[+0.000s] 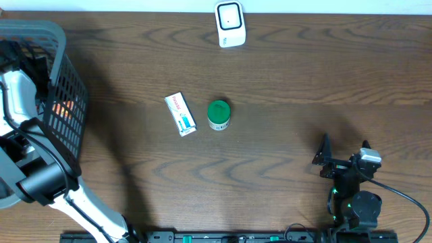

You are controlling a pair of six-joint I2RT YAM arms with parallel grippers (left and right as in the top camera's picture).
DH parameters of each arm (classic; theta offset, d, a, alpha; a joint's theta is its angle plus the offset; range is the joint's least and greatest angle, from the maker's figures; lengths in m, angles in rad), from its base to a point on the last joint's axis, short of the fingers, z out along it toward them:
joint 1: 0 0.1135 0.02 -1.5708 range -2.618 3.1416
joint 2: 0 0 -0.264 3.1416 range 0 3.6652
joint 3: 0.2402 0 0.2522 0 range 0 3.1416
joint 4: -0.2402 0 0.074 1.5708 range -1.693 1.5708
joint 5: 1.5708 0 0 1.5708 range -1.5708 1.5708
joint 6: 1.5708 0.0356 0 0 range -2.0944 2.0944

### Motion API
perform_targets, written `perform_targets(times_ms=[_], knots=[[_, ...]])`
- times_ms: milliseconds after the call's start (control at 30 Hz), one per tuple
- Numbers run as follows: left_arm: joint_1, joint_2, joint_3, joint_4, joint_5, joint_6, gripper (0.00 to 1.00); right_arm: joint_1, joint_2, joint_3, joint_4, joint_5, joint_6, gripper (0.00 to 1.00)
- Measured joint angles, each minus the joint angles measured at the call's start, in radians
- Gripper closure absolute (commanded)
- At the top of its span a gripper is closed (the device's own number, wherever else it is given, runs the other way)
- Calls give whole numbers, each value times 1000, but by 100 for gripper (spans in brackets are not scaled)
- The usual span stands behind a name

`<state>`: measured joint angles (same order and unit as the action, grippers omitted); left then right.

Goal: Scan the item barcode
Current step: 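Reach the left gripper into the basket and grasp the orange Kleenex pack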

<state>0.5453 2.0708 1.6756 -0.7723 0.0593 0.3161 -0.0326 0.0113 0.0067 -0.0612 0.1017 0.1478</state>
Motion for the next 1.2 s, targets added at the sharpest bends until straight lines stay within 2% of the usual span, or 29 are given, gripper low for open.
perform_targets(times_ms=[333,433,500,600,700,933,1200], knots=[[5,69,0,12,21,21,3,0,0,0,0,0,0,1],[5,70,0,13,23,22,6,0,0,0,0,0,0,1],[5,70,0,14,26,23,16,0,0,0,0,0,0,1],[2,74,0,11,41,19,42,0,0,0,0,0,0,1],[2,76,0,7,48,24,59,0,0,0,0,0,0,1],[2,76,2,8,46,23,64,0,0,0,0,0,0,1],[1,63,4,12,-7,21,64,0,0,0,0,0,0,1]])
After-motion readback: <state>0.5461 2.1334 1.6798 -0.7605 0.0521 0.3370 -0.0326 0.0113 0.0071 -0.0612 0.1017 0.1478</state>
